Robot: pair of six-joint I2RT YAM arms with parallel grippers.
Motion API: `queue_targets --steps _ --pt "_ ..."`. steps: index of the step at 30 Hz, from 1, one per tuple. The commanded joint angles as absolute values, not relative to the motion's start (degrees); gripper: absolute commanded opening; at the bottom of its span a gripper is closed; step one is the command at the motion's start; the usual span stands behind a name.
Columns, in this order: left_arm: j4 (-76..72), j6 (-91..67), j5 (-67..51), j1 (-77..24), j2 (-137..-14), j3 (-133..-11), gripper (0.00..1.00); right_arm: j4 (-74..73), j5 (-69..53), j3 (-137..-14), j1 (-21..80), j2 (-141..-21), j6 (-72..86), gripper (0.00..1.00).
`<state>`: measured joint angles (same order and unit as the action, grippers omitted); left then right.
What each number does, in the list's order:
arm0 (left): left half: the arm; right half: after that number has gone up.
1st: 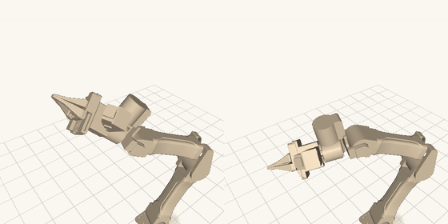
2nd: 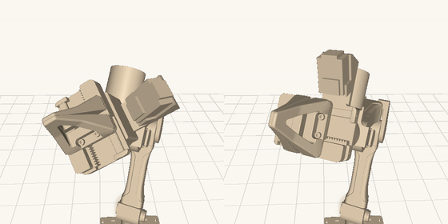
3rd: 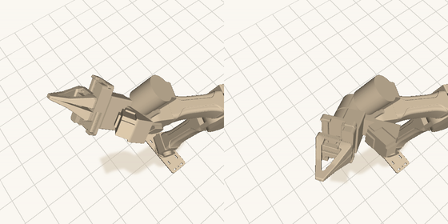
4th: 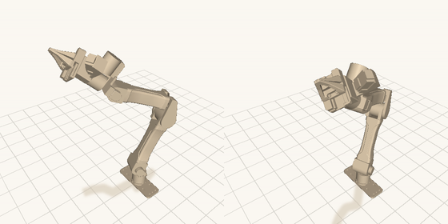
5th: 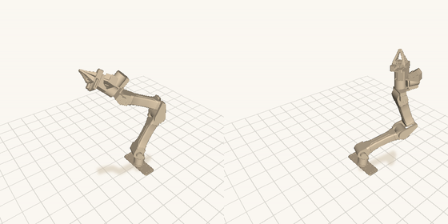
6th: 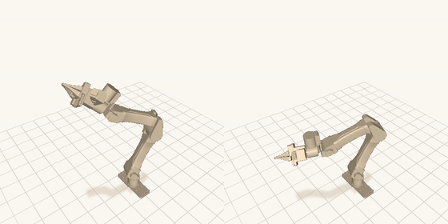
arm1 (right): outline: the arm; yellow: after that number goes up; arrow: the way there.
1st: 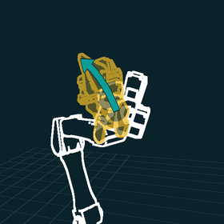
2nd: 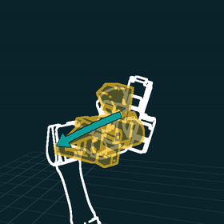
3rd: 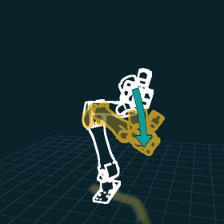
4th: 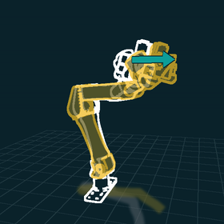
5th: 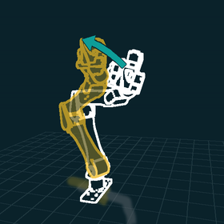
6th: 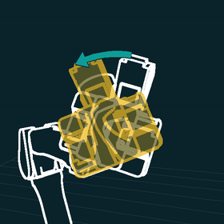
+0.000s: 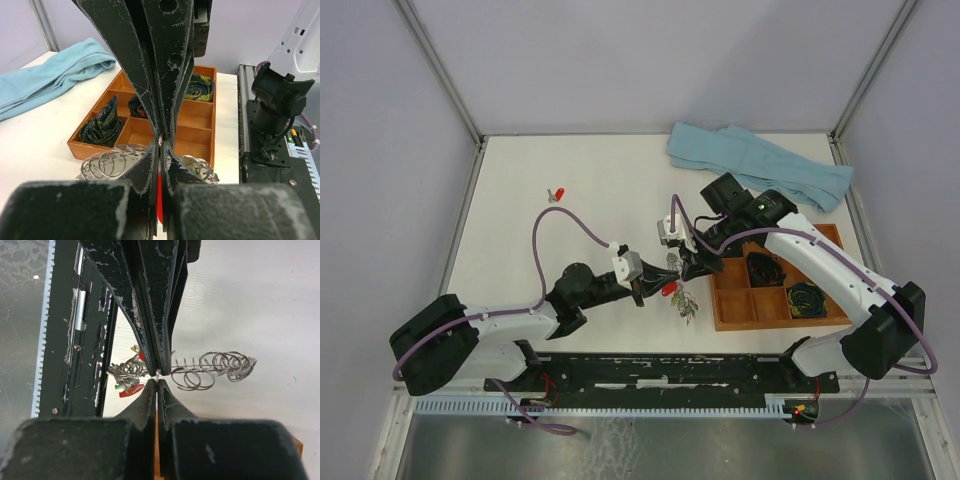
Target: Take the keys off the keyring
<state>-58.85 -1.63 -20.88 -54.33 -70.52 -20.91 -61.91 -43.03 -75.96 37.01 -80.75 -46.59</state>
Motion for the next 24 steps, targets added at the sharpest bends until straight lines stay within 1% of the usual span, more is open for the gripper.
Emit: queue_targets --steps 1,3,5,6,8,10,13,16,20,21,24 --pt "-60.46 0.12 -23.43 -53.93 -70.05 -22.54 0.03 -61.01 -46.51 -79.00 37.29 -80.12 -46.83 0.06" --pt "-62.44 -1.10 -21.99 -53.82 -69.33 -21.30 0.03 -61.52 -48.26 -79.51 36.90 -79.94 -46.52 0.17" --pt "-69.25 -3.59 -19.53 -53.82 -68.65 -18.72 0.03 -61.86 -51.39 -79.88 35.25 -79.58 -45.75 0.31" --pt "-72.87 -5.82 -18.10 -53.80 -68.49 -17.37 0.03 -61.85 -53.24 -79.85 34.29 -79.25 -45.18 0.36" --pt "-80.31 -10.48 -15.64 -53.81 -68.56 -15.46 0.03 -61.87 -58.33 -79.88 31.73 -78.60 -44.20 0.43" --pt "-86.41 -14.43 -13.38 -53.85 -68.68 -14.11 0.03 -61.96 -63.48 -79.95 28.95 -78.04 -42.95 0.45" --pt "-96.40 -18.92 -10.47 -53.80 -69.97 -12.72 0.03 -59.99 -71.81 -79.30 25.50 -76.99 -39.65 0.46" --pt "-99.08 -22.43 -8.17 -53.84 -70.39 -14.04 0.03 -48.78 -77.12 -74.91 24.26 -74.65 -30.22 0.46" --pt "-99.06 -25.19 -7.72 -53.87 -70.08 -16.60 0.03 -24.81 -76.78 -66.61 24.19 -70.36 -10.26 0.45" --pt "-99.10 -25.30 -7.68 -53.88 -69.93 -17.02 0.03 -21.77 -76.06 -65.75 24.20 -69.82 -7.71 0.45" --pt "-99.11 -25.63 -7.56 -53.88 -69.55 -17.84 0.03 -21.08 -75.91 -65.89 24.33 -69.65 -6.52 0.44"
